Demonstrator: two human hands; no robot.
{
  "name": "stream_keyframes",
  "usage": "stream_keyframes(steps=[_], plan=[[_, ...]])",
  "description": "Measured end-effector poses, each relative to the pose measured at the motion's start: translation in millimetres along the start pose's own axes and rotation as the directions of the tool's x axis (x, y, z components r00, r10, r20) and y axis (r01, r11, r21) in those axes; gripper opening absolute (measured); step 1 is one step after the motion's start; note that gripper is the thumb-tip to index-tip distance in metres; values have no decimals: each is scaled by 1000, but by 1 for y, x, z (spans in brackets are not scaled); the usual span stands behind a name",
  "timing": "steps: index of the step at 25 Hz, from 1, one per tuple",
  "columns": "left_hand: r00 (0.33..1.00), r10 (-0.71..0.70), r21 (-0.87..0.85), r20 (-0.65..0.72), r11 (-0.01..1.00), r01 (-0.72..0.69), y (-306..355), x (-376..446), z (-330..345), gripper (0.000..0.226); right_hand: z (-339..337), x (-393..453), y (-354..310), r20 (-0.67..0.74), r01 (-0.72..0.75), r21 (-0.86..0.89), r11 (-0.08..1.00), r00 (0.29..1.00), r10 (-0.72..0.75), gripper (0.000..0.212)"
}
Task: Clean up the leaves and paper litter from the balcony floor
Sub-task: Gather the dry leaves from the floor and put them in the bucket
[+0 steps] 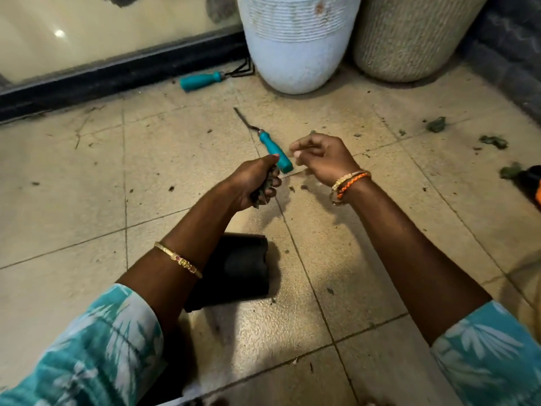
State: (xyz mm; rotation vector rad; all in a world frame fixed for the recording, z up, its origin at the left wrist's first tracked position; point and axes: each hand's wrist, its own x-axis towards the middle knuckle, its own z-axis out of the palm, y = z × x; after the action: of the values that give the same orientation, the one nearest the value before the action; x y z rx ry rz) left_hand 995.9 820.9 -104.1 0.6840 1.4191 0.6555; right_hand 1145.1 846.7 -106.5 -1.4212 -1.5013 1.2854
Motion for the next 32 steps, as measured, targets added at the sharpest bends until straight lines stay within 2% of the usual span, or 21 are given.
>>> stream_keyframes(steps=[1,3,5,8,11,16,20,25,30,32], plan=[[1000,-16,-25,-25,1000,15,1,0,-9,40,-5,5,11,-61,-2,-71,997,998,-2,17],[997,-62,-95,-55,994,57,1,-2,-23,39,-4,7,39,-136,-68,-361,930,991,20,19],[994,-88,-118,-71,990,79,-1,-3,-30,38,15,-3,65,-87,-53,-584,810,996,3,33],[990,-106,-106,-87,990,97,-6,-5,-29,36,49,-21,77,65,170,-681,712,983,-172,39],[988,-116,-90,-101,990,107,-7,-7,-26,36,60,-27,78,141,263,-722,641,962,-236,55],[984,-117,-86,-135,991,106,1,-15,-21,36,66,-5,65,185,232,-761,606,973,-140,63],[982,-94,-78,-162,994,82,7,-21,-22,36,58,2,62,325,371,-770,518,928,-182,55],[981,-107,-83,-162,992,95,5,-27,-16,36,28,-26,79,358,481,-744,463,873,-330,38],[982,-87,1,-171,996,88,13,-36,-2,36,24,-20,55,363,406,-834,374,914,-183,29],[983,-69,34,-172,997,76,17,-40,1,36,27,-17,44,322,355,-845,401,935,-149,26]])
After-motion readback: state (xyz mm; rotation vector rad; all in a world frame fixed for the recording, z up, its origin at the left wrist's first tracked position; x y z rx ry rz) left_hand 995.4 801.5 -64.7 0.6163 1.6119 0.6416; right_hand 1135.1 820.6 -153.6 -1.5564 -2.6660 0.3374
